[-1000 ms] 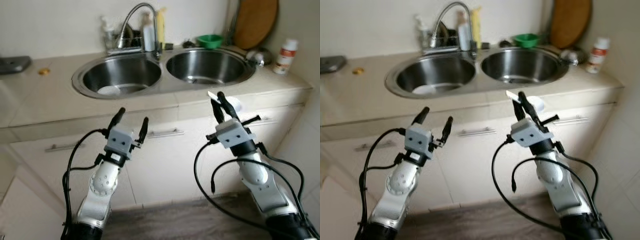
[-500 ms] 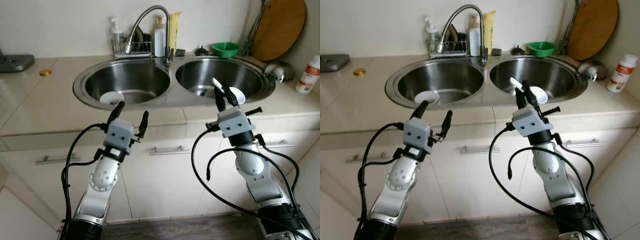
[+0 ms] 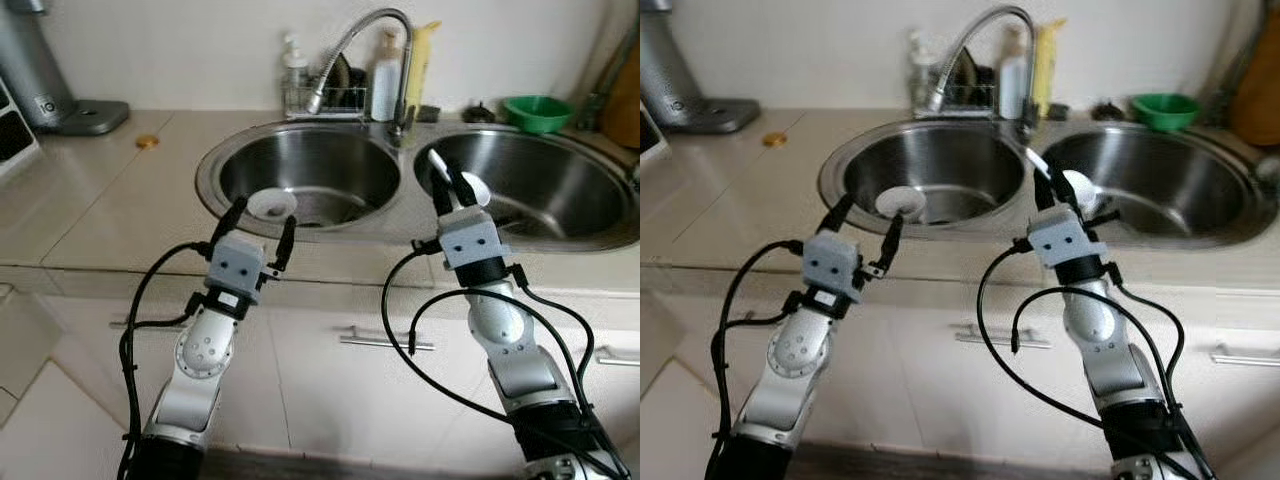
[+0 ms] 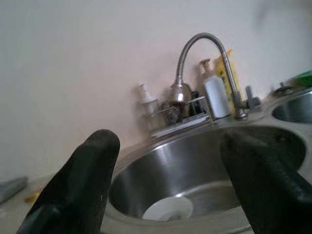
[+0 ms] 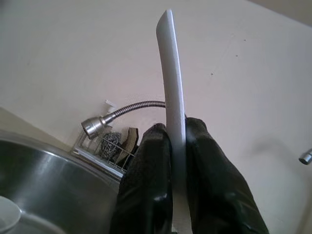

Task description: Kitchen organization

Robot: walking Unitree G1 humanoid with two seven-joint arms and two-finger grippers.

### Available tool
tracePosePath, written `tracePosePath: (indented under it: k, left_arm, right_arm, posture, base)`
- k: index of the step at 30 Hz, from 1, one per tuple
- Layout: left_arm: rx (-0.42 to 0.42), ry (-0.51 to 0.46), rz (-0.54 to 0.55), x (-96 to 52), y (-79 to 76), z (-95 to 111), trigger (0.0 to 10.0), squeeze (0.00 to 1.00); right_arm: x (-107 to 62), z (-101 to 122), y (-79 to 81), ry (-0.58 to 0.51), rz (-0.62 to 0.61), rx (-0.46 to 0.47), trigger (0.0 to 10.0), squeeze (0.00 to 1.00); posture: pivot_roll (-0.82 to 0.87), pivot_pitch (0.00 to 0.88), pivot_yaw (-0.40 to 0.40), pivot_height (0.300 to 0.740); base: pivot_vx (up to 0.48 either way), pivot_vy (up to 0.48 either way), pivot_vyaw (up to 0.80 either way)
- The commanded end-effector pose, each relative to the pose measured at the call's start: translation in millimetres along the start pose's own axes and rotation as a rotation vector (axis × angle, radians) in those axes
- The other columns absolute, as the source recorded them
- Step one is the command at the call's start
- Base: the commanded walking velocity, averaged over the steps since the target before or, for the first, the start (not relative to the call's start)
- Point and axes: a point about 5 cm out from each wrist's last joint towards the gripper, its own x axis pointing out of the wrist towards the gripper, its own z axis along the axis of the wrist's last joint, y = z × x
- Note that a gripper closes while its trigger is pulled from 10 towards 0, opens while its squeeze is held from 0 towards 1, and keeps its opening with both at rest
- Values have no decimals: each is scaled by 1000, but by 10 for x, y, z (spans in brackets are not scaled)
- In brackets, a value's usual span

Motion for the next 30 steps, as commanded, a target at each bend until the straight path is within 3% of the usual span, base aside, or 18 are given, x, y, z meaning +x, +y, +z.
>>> tracePosePath:
  k: [1,8,12,15,23,30]
  left_arm:
    - [-4,-42,7,49,-25,89,10000,0]
    - [-11,-54,-3,65,-42,125,10000,0]
    - [-12,-49,-2,62,-51,115,10000,0]
    - [-17,-45,-5,68,-58,107,10000,0]
    - [-23,-44,-28,91,-114,107,10000,0]
    - [-19,-35,-30,72,-110,89,10000,0]
  right_arm:
    - [8,-48,-120,28,-43,8,10000,0]
    - [123,-134,-231,88,-84,56,10000,0]
    - [183,-285,-282,201,-93,181,10000,0]
    - [275,-432,-247,300,-27,315,10000,0]
    - [434,-734,-412,485,-121,409,10000,0]
    - [377,-922,-449,635,-168,446,10000,0]
  posture:
    - [68,0,26,740]
    - [75,0,22,740]
    - [77,0,20,740]
    - [74,0,24,740]
    - [83,0,24,740]
    - [104,0,14,740]
  base:
    - [281,0,0]
    - [160,0,0]
    - [0,0,0]
    - [0,0,0]
    - [0,0,0]
    - [0,0,0]
